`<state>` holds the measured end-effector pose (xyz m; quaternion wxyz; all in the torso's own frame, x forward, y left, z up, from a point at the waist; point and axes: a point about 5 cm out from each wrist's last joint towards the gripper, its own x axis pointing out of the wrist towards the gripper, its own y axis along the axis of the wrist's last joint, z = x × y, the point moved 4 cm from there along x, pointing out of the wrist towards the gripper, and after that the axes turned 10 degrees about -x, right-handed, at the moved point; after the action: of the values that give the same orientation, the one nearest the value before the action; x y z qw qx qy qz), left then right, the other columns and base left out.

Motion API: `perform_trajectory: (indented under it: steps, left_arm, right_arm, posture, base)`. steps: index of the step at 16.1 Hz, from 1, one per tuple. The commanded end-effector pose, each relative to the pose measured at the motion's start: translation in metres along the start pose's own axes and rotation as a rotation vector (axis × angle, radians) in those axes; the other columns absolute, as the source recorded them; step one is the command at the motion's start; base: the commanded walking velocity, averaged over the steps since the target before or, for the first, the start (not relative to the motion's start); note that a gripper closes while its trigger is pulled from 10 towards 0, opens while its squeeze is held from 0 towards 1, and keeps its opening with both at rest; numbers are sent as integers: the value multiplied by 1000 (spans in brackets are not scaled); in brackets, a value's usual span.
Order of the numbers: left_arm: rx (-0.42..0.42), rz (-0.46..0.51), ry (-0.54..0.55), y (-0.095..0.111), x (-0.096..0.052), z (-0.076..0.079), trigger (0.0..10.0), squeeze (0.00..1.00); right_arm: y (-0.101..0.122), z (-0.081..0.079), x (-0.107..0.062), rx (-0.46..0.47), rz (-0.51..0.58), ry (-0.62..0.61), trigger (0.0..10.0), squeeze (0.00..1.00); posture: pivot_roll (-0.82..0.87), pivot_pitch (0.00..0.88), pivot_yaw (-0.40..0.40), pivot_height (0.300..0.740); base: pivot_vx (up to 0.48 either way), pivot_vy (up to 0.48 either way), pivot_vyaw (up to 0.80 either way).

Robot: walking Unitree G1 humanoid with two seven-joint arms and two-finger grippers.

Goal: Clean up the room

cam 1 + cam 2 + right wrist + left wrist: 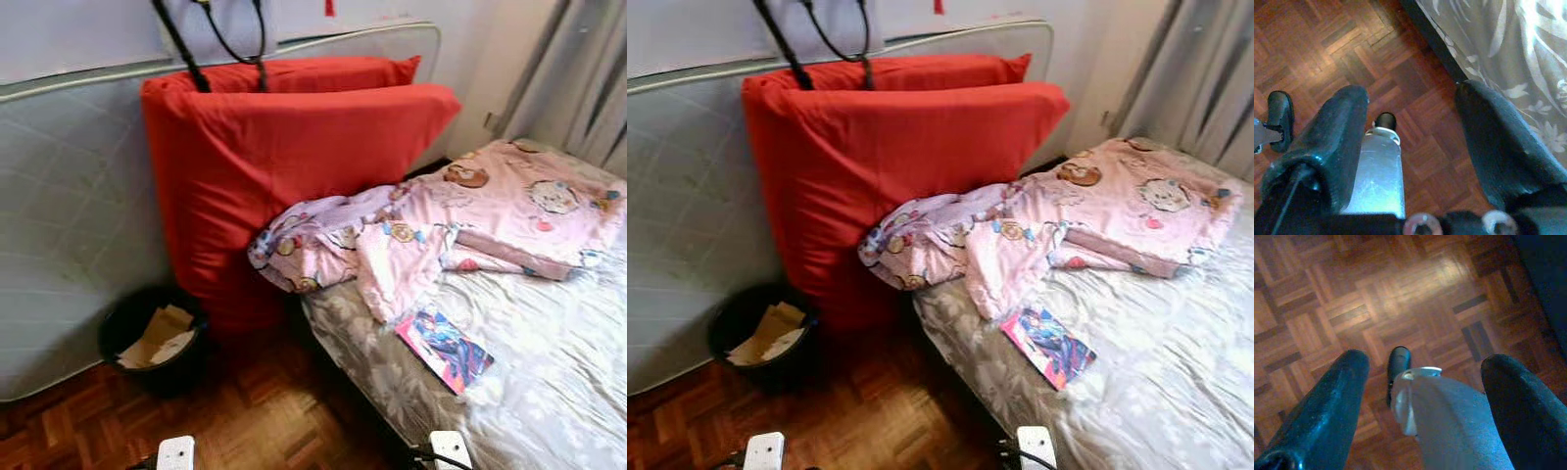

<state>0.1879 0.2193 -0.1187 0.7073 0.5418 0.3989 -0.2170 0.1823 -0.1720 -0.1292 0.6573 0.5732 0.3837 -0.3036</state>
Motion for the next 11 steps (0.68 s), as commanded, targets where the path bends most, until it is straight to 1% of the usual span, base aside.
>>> perform_trajectory:
  steps: [1,7,10,11]
  left_arm:
    - [249,-106,-94,-25,-2,27,10000,0]
    - [214,-87,-92,-23,-2,27,10000,0]
    - [155,-86,-99,-26,-2,31,10000,0]
    - [162,-75,-99,-24,-2,31,10000,0]
  right_arm:
    - [65,33,3,182,131,-36,10000,0]
    - [66,33,2,183,143,-38,10000,0]
    - [68,38,1,229,182,-58,10000,0]
    - [69,39,1,220,185,-57,10000,0]
  posture:
    - [113,0,-85,740]
    - [110,0,-97,740]
    - [91,0,-99,740]
    - [90,0,-103,740]
  base:
    - [0,0,0]
    - [0,0,0]
    - [0,0,0]
    - [0,0,0]
